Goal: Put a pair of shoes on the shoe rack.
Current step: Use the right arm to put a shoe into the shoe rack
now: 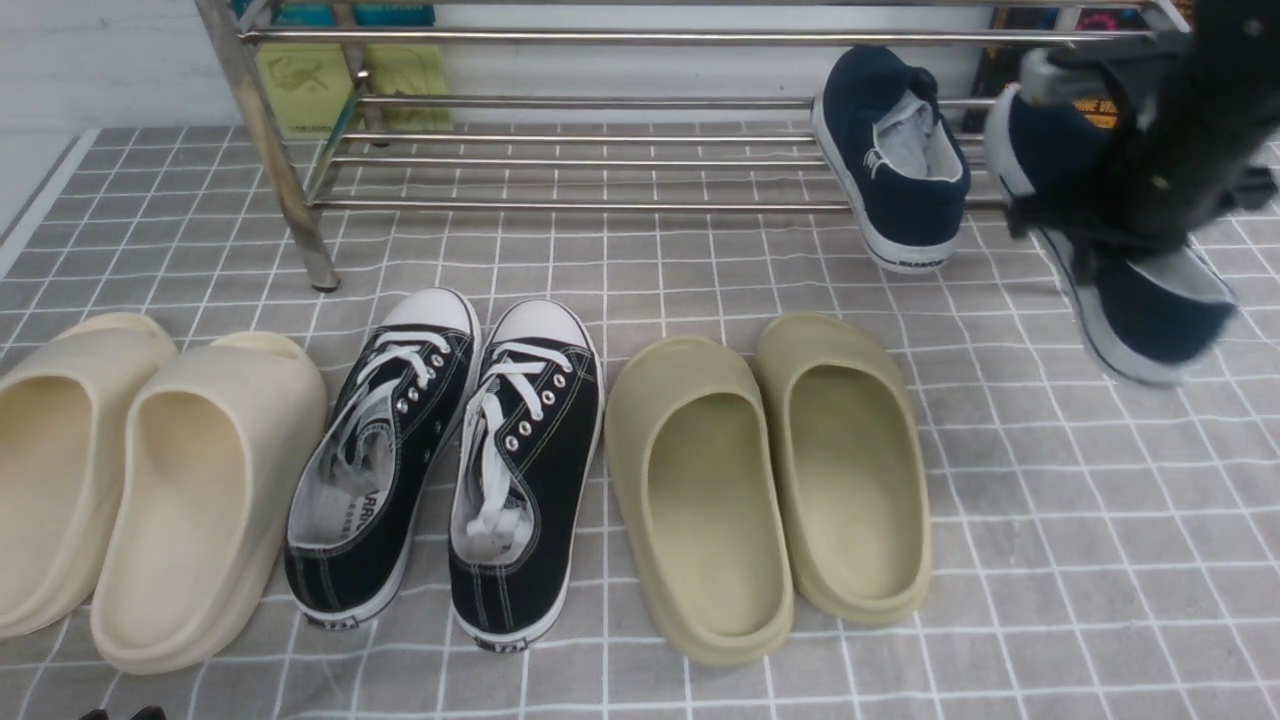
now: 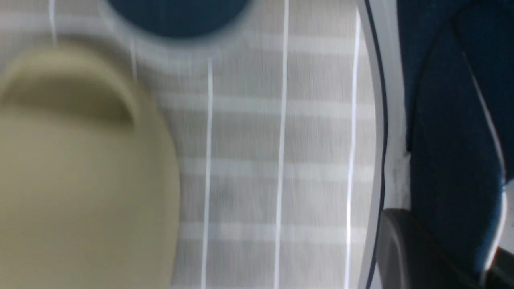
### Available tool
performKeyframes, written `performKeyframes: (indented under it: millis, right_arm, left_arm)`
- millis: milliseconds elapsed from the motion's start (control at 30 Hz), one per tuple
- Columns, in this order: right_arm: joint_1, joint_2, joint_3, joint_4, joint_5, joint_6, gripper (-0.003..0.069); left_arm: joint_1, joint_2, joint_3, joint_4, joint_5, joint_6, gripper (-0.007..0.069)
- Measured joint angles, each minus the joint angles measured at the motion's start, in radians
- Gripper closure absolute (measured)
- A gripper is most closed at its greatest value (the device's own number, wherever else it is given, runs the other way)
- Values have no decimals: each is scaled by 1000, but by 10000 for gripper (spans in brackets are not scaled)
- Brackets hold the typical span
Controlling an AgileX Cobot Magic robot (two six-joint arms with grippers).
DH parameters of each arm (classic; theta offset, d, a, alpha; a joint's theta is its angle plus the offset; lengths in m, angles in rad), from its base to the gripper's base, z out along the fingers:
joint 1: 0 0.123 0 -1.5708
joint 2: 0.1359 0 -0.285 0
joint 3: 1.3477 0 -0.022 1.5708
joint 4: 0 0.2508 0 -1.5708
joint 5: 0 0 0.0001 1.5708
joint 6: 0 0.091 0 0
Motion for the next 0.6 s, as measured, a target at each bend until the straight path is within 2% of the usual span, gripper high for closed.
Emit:
performKeyframes:
  millis: [400,500,533,567,600]
  right_arm:
    - [-24,413,-609,-8,54,18,629]
    - [-24,444,-666,-7,73,-2,591]
    - [-24,446,-671,-8,69,-13,561]
    - [-25,448,-674,-11,57,-26,499]
    - [-25,448,-674,-11,56,-29,489]
  left_arm:
    - [0,0,0,0,0,0,386]
    - [0,0,0,0,0,0,386]
    - [0,0,0,0,0,0,386]
    - [0,0,0,0,0,0,386]
    - [0,0,0,0,0,0,386]
